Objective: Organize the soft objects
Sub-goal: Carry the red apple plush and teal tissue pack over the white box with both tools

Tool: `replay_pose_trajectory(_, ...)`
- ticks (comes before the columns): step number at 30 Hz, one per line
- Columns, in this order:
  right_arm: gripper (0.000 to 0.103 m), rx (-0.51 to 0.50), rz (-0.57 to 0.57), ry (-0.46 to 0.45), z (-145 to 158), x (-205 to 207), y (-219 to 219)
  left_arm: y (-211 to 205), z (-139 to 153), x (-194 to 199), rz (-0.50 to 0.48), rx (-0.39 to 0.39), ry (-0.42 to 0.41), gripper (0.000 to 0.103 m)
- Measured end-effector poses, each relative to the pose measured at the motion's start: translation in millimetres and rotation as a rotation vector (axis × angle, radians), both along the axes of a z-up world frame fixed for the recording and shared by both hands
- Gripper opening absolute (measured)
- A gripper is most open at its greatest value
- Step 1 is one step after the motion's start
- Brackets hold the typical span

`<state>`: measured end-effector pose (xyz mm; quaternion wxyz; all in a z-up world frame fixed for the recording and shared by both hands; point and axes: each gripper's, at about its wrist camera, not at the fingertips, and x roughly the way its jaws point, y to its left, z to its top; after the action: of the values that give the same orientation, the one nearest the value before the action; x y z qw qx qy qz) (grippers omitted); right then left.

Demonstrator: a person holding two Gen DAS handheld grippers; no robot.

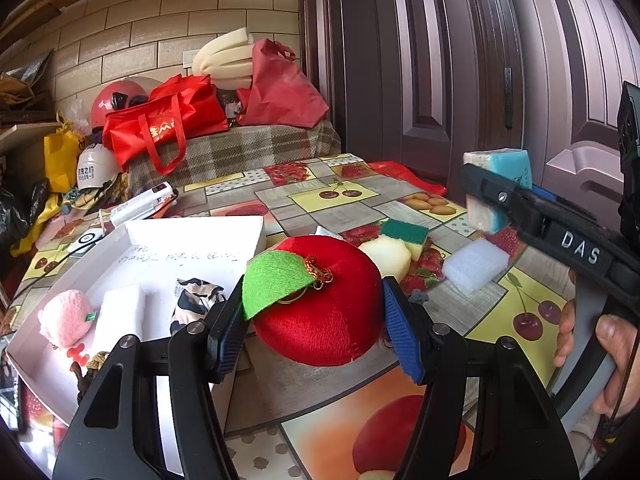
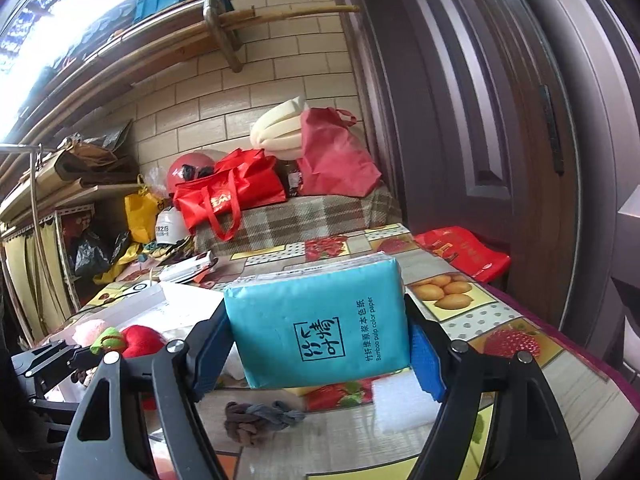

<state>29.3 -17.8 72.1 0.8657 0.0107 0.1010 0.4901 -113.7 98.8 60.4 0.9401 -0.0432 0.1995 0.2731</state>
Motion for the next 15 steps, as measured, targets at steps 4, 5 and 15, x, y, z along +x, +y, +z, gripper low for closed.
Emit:
replay_pose_trajectory(4,0.078,-0.016,0.017,-0.009,-1.3,-7.8,4.9,-0.1,0.7,-0.4,0.001,-0.008,-0.001,0.063)
replay_pose_trajectory(5,0.078,-0.018,0.020,-0.009,-1.3,-8.7,6.1,-0.1,0.9,-0.9,0.002,-0.006,-0.002,0.063)
replay_pose_trajectory(15,0.078,-0.049,0.068,-0.013,-2.6,-22.7,20.9,13.1,2.0,-18.0,0.059,0.030,-0.013,0.063)
